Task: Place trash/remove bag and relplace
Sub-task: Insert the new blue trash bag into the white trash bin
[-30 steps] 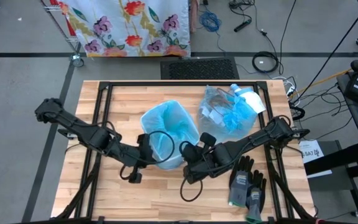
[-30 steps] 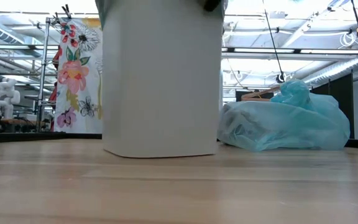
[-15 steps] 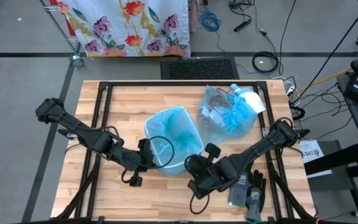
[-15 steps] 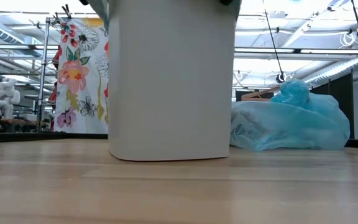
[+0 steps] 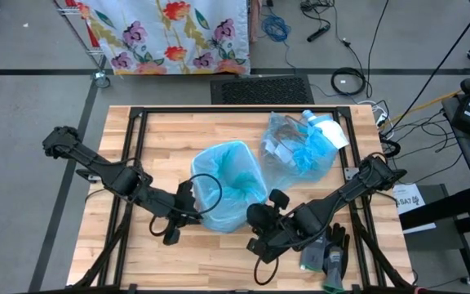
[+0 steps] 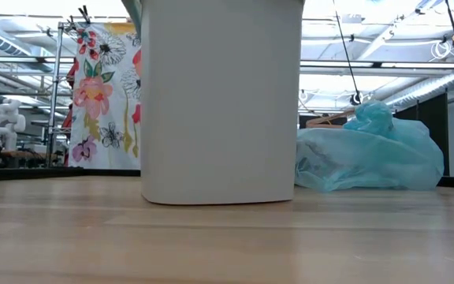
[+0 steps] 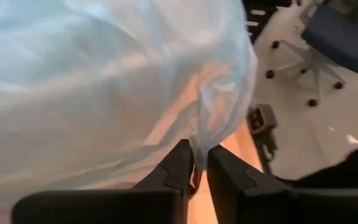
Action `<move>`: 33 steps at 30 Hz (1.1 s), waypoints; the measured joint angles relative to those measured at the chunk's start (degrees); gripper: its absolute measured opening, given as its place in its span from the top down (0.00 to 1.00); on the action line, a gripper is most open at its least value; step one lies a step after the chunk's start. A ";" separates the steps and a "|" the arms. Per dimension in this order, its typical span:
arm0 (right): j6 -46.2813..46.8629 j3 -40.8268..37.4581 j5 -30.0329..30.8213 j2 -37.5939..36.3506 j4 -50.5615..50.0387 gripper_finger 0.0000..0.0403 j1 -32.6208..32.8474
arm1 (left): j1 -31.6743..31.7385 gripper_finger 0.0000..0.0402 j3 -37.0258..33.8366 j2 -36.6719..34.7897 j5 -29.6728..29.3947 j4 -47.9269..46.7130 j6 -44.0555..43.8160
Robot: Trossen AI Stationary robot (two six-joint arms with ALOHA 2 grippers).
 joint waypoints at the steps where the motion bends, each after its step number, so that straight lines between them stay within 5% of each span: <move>1: -0.04 0.00 -0.19 0.00 0.00 0.81 0.09 | -0.01 0.87 0.00 0.00 0.95 -0.10 -0.46; 7: -1.28 0.00 -9.51 -0.35 0.24 0.66 0.06 | 0.00 0.73 0.00 0.02 4.10 -0.78 -1.50; 11: 0.16 0.00 -10.41 -1.67 1.00 0.63 0.36 | 0.01 0.67 0.00 0.04 4.80 -0.87 -1.54; 24: 1.95 0.00 -10.00 -7.27 4.67 0.66 0.77 | -0.77 0.65 0.02 -2.74 1.18 -0.70 -0.95; 33: 9.88 0.00 -10.45 -7.45 -2.69 0.67 4.50 | -3.11 0.65 0.02 -6.25 -3.52 -2.45 -1.32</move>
